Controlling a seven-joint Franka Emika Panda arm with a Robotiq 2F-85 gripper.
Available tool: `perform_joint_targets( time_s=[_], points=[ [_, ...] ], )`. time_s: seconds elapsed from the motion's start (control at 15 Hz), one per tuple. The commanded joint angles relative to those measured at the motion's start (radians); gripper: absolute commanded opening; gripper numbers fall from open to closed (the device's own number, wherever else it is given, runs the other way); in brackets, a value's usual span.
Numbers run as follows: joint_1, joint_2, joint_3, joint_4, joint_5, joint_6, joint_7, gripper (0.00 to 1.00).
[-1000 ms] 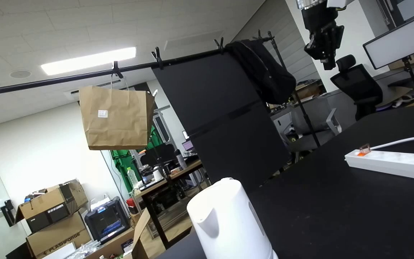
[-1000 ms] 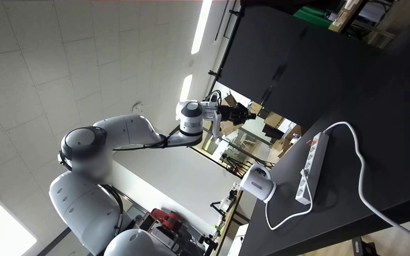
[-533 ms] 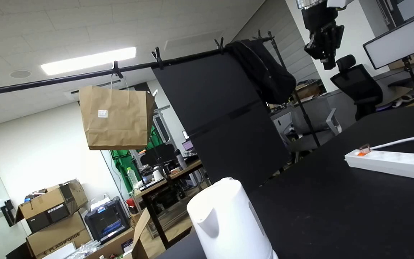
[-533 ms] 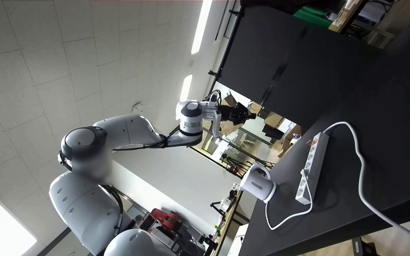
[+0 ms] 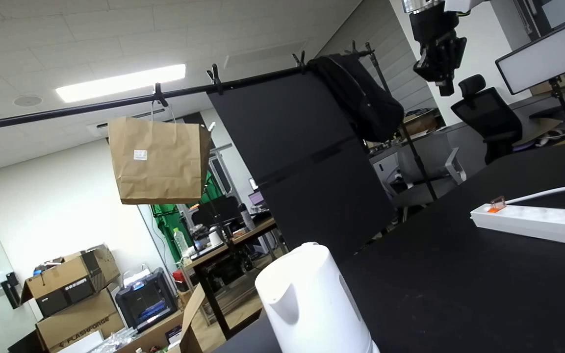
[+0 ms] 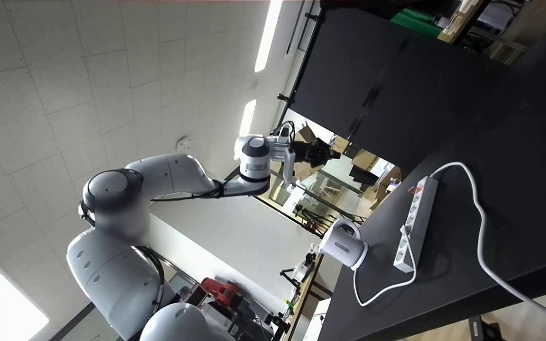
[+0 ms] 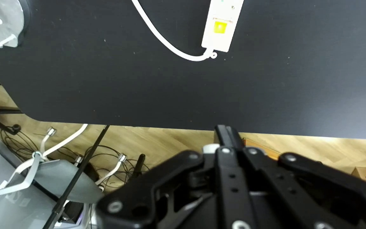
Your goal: Turn on the kettle
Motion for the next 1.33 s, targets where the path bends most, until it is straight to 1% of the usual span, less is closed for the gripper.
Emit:
perform_joint_targets(
  time_s=[0.0,0.33,0.4,0.53,0.6,0.8,0.87,0.93,1.0,1.13,1.27],
  points=[
    [0.063,0.053,-0.023,0.056,0.003,0.087,0.04,0.0],
    [0.142,0.137,0.0,0.089,0.11,0.265,0.012,0.0],
    [0.129,0.157,0.034,0.097,0.126,0.306,0.018,0.0],
    [0.143,0.2,0.06,0.118,0.172,0.385,0.022,0.0],
    [0.15,0.222,0.072,0.137,0.187,0.405,0.027,0.0],
    [0.148,0.279,0.128,0.199,0.239,0.41,0.007,0.0],
    [0.174,0.292,0.124,0.222,0.306,0.376,-0.059,0.0],
    [0.17,0.303,0.144,0.247,0.323,0.323,-0.093,0.0],
    [0.191,0.266,0.099,0.17,0.32,0.39,-0.078,0.01],
    [0.197,0.286,0.116,0.204,0.342,0.354,-0.102,0.01],
    [0.197,0.29,0.12,0.213,0.344,0.348,-0.107,0.01]
  ],
)
